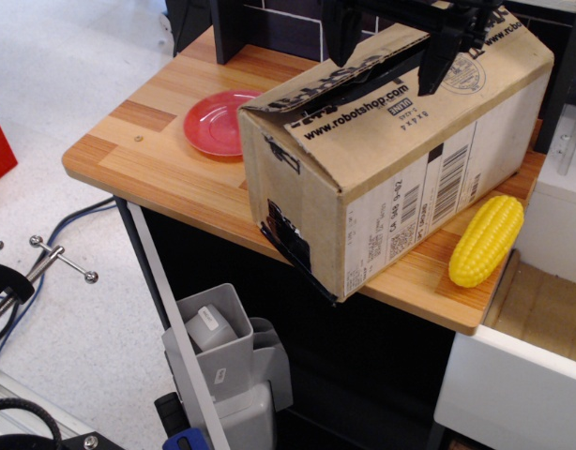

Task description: Open small4fbox flaps

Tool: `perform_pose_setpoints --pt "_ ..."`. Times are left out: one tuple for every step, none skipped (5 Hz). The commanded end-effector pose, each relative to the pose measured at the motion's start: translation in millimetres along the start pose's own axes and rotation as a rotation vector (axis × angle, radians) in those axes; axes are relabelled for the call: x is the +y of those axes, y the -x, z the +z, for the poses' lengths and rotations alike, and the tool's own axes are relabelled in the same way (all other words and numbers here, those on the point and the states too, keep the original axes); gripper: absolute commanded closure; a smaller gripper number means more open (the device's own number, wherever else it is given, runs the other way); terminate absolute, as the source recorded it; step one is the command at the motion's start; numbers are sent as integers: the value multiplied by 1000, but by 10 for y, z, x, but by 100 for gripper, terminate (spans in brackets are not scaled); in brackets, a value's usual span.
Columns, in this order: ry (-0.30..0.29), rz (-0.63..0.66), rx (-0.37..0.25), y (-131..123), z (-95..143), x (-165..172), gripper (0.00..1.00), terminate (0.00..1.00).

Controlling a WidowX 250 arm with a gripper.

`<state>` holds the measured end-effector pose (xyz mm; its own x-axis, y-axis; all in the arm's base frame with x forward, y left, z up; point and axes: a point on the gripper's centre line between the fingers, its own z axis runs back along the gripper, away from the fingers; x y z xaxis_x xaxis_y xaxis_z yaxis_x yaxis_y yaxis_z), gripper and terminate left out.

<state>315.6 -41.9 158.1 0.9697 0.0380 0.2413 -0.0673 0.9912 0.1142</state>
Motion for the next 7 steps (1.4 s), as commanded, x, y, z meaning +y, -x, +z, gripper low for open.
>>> perform_pose_setpoints --pt "0 0 0 0 0 0 0 0" --pt "-47 -53 -38 -7 -76 56 0 0" --pt "-67 -81 -52 -39 -93 112 0 0" --pt "-112 -121 -104 -63 -123 175 0 0" --pt "-120 -151 -130 -90 -165 246 0 0" --pt "-137 -179 -150 -117 -185 353 0 0" --pt "-150 -203 -163 -131 -186 445 0 0"
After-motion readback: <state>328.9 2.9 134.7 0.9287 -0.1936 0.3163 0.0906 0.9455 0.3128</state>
